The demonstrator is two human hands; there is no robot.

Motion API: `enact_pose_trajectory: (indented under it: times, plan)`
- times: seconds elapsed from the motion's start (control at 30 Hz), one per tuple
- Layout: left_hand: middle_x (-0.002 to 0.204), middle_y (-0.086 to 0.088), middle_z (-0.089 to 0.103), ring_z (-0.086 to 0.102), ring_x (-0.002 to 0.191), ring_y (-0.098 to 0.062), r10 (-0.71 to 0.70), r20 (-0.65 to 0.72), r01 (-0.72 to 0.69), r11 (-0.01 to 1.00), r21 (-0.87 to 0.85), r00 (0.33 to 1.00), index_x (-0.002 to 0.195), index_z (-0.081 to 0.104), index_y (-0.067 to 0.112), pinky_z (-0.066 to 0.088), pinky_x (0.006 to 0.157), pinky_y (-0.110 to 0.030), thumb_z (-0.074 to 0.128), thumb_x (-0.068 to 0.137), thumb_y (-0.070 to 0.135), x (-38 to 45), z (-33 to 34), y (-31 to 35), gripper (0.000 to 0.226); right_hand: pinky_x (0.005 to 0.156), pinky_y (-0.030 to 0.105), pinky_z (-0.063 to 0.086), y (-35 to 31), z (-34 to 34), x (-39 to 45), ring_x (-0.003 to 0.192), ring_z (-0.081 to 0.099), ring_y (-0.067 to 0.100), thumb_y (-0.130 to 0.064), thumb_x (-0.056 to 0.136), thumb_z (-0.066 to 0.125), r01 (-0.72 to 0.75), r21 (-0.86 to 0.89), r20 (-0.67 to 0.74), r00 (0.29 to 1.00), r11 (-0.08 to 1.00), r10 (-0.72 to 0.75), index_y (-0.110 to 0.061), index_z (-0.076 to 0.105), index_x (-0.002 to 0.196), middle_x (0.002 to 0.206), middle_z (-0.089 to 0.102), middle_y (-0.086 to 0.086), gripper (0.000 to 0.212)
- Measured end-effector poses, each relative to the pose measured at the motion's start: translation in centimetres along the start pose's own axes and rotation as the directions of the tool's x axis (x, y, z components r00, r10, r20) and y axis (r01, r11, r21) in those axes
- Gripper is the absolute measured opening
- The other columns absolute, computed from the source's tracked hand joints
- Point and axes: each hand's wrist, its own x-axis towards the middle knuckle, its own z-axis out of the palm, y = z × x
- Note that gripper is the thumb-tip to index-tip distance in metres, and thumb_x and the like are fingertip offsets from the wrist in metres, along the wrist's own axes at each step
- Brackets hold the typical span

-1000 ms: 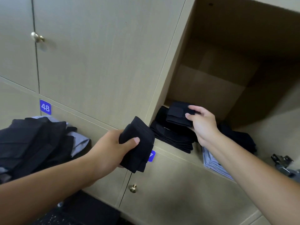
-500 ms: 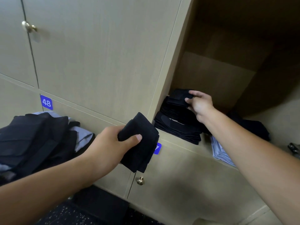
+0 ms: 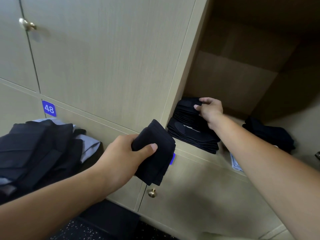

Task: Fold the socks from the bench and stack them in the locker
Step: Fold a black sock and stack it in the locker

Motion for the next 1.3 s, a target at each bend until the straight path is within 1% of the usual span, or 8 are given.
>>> enact_pose_trajectory:
  times: [0.17,0.33,0.6,0.8,0.93,1.03,1.13,1.3]
  plan:
    - [0.087,-0.001,0.079,0.076,0.083,-0.017,-0.003,0.010,0.003,1.000,-0.017,1.000,0.093,0.074,0.017,0.063,0.070,-0.027,0.065,0.098,0.034,0.0,-0.3,-0.2,0.020,0.106,0.035,0.046,0.3,-0.3,0.0,0.120,0.059,0.027,-0.032,0.091,0.074,0.177,-0.422,0.026,0.983,0.889,-0.184,-0.025,0.068,0.127,0.125,0.064,0.009,0.037]
    - [0.086,-0.002,0.078,0.076,0.085,-0.020,-0.008,0.002,0.008,1.000,-0.015,1.000,0.091,0.074,0.017,0.062,0.070,-0.028,0.065,0.097,0.033,0.1,-0.6,-0.5,0.020,0.110,0.038,0.035,0.9,-0.2,-0.1,0.134,0.041,0.037,-0.049,0.095,0.061,0.204,-0.638,0.126,0.979,0.742,-0.160,-0.033,0.066,0.128,0.139,0.050,0.019,0.037]
    - [0.084,-0.002,0.078,0.075,0.081,-0.018,-0.004,-0.004,0.004,1.000,-0.025,1.000,0.091,0.074,0.016,0.052,0.056,-0.015,0.067,0.097,0.031,-0.1,-1.1,-0.3,0.018,0.103,0.036,0.045,-0.2,-1.2,-1.8,0.120,0.056,0.030,-0.041,0.093,0.066,0.299,-0.518,0.126,0.953,0.801,-0.275,-0.032,0.070,0.105,0.114,0.069,0.007,0.016]
    - [0.085,0.001,0.079,0.076,0.080,-0.018,0.011,0.030,-0.010,1.000,-0.024,0.999,0.095,0.075,0.020,0.059,0.063,-0.029,0.067,0.097,0.032,-0.3,-1.1,-0.1,0.014,0.070,0.022,0.042,-1.9,-3.6,-9.2,0.090,0.062,0.012,-0.027,0.095,0.065,0.394,-0.381,0.247,0.915,0.836,-0.318,-0.025,0.075,0.094,0.092,0.071,-0.007,0.010]
    - [0.089,-0.001,0.079,0.077,0.084,-0.021,0.029,0.051,-0.026,0.998,-0.051,0.998,0.100,0.074,0.021,0.064,0.072,-0.041,0.068,0.096,0.031,-0.4,-0.9,0.0,0.013,0.076,0.016,0.048,-1.9,-4.1,-14.5,0.086,0.067,0.010,-0.022,0.094,0.065,0.394,-0.208,0.374,0.878,0.895,-0.299,-0.025,0.077,0.092,0.091,0.076,-0.006,0.012]
    - [0.093,0.002,0.079,0.077,0.085,-0.016,0.050,0.079,-0.042,0.994,-0.102,0.996,0.107,0.072,0.025,0.063,0.068,-0.033,0.067,0.097,0.025,-0.4,-0.6,0.2,0.011,0.084,0.023,0.052,-2.4,-3.9,-17.8,0.089,0.070,0.008,-0.027,0.097,0.064,0.360,-0.110,0.519,0.816,0.926,-0.256,-0.022,0.076,0.098,0.092,0.077,-0.007,0.013]
    - [0.094,0.004,0.079,0.077,0.086,-0.014,0.078,0.095,-0.064,0.988,-0.140,0.992,0.111,0.070,0.029,0.061,0.066,-0.027,0.065,0.098,0.021,-0.6,-0.3,0.6,0.016,0.078,0.012,0.053,-2.4,-3.7,-19.6,0.092,0.070,0.002,-0.038,0.098,0.063,0.345,-0.078,0.629,0.745,0.935,-0.223,-0.022,0.073,0.108,0.100,0.075,-0.006,0.021]
    - [0.093,0.001,0.080,0.078,0.085,-0.016,0.081,0.122,-0.058,0.982,-0.178,0.989,0.112,0.071,0.025,0.063,0.065,-0.028,0.065,0.098,0.019,-0.7,0.1,1.2,0.017,0.086,0.023,0.057,-1.5,-3.7,-20.3,0.097,0.070,0.004,-0.029,0.100,0.063,0.352,-0.032,0.615,0.745,0.935,-0.259,-0.019,0.072,0.107,0.101,0.075,-0.007,0.016]
